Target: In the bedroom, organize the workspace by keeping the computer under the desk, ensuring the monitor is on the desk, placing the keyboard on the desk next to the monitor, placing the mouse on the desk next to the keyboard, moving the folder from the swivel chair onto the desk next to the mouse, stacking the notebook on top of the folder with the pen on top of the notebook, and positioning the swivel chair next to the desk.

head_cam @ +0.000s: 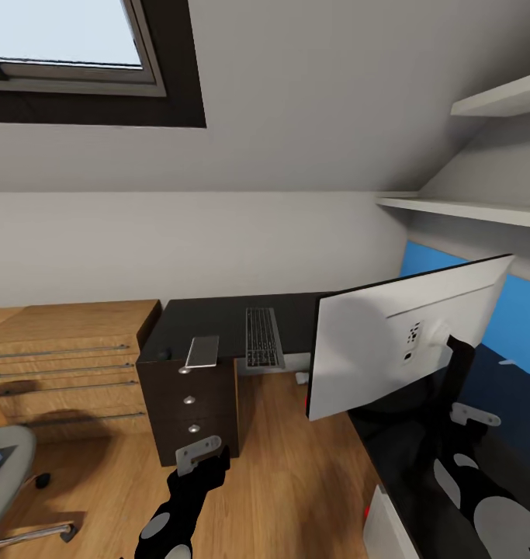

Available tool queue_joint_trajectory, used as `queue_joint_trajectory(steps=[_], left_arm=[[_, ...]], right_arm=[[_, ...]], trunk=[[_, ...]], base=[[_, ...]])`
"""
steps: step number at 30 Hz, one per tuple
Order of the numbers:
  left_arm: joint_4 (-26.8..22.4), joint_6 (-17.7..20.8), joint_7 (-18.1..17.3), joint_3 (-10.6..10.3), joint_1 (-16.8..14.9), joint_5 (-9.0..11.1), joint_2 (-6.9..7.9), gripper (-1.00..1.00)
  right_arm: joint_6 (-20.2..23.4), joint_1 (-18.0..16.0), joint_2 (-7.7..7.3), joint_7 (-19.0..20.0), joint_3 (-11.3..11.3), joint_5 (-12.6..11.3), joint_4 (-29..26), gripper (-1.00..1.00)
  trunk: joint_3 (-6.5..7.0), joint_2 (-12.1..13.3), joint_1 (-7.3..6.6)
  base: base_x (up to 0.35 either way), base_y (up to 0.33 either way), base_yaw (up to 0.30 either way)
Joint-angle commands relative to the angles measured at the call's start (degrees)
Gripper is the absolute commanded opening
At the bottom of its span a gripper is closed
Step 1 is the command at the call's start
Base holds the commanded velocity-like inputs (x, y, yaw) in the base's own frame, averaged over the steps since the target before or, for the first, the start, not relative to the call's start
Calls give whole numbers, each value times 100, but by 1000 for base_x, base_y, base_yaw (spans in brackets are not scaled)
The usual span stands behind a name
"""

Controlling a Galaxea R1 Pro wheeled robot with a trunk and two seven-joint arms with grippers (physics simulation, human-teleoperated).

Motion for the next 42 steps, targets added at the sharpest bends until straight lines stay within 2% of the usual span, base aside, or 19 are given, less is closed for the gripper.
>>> queue_joint_trajectory(steps=[1,42], left_arm=[[-9,26,38,-12,-7,12,5,100],[0,26,47,-12,-7,23,5,100]], right_arm=[[-22,-5,-1,-5,5,-18,6,100],[-24,-5,-8,-23,-3,-18,-12,100]], trunk=[[-7,-4,1],[-7,-4,1]], base=[[22,0,0],[21,-1,0]])
